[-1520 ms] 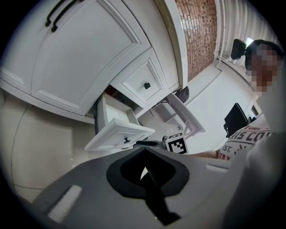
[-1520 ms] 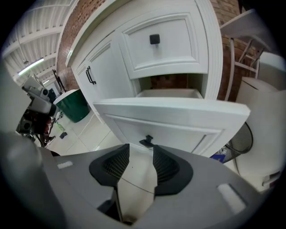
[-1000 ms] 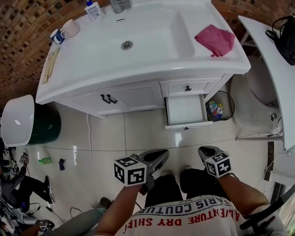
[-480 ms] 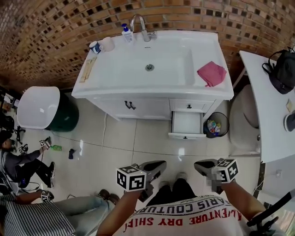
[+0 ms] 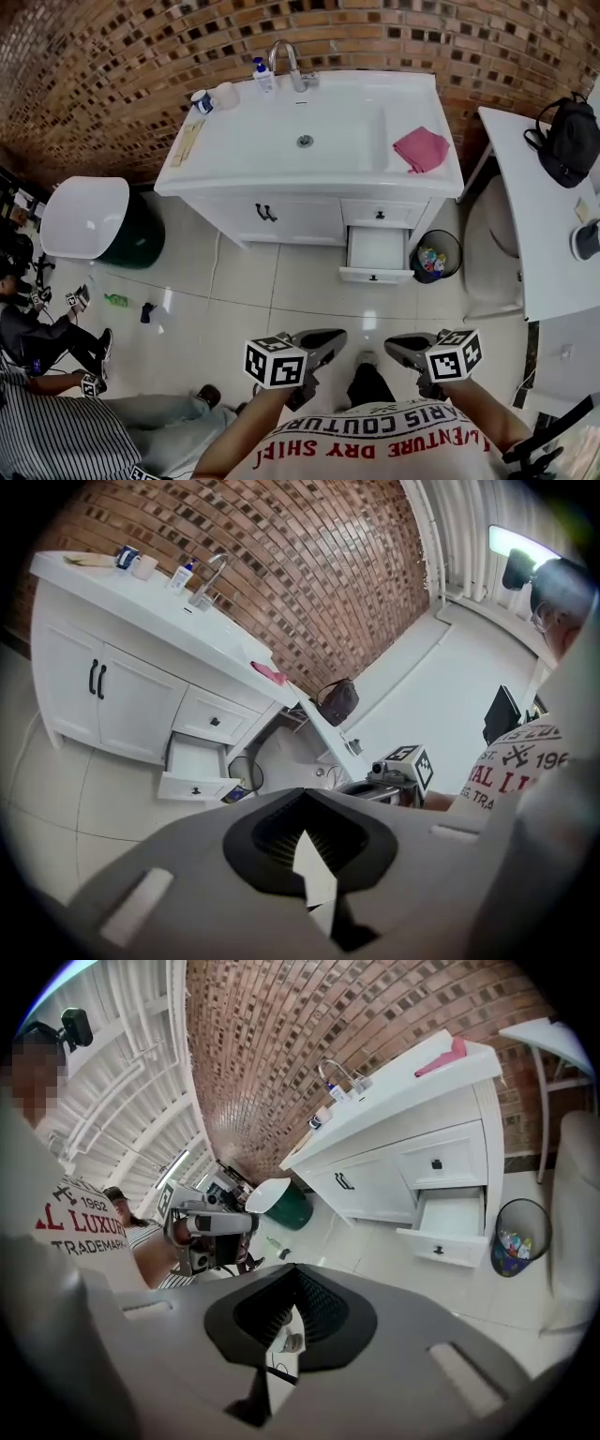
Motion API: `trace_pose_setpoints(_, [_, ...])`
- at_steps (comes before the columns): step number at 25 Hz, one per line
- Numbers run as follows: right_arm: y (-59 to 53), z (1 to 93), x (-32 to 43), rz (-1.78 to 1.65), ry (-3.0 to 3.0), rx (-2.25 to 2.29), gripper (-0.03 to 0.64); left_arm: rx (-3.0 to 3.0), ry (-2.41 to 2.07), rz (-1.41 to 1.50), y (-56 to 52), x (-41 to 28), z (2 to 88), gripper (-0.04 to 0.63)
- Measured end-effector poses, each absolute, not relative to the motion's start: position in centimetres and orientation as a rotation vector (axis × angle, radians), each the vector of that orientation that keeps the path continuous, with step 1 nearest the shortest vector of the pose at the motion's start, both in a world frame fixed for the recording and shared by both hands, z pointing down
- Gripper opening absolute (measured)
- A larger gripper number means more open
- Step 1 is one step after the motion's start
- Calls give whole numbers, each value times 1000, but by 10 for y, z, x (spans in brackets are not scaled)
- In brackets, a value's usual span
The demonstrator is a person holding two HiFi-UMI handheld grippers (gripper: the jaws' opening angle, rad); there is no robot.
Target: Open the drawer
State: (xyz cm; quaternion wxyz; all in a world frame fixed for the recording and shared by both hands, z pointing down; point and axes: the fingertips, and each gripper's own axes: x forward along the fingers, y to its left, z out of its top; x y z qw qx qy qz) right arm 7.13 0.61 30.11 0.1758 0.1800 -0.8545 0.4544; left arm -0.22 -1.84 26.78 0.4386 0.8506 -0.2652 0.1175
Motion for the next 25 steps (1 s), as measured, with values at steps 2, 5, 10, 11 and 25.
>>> trace_pose_setpoints(2, [24, 300, 73, 1271, -2419, 544, 8, 2130, -644, 295, -1, 2, 265, -15])
trace_pose_setpoints(5, [56, 300, 81, 1256, -2429, 636, 6, 2156, -619, 301, 37, 10, 265, -15])
trace_pose_setpoints(10, [141, 289, 86, 1271, -2444, 743, 8, 2193, -565, 310, 125, 11, 257, -15])
trace_pose_setpoints(11, [160, 286, 86, 1273, -2443, 757, 8, 2196, -553, 310, 144, 11, 255, -15])
trace_pose_setpoints(25, [306, 218, 83, 1196, -2496, 776, 8, 2248, -545, 262, 304, 7, 201, -15])
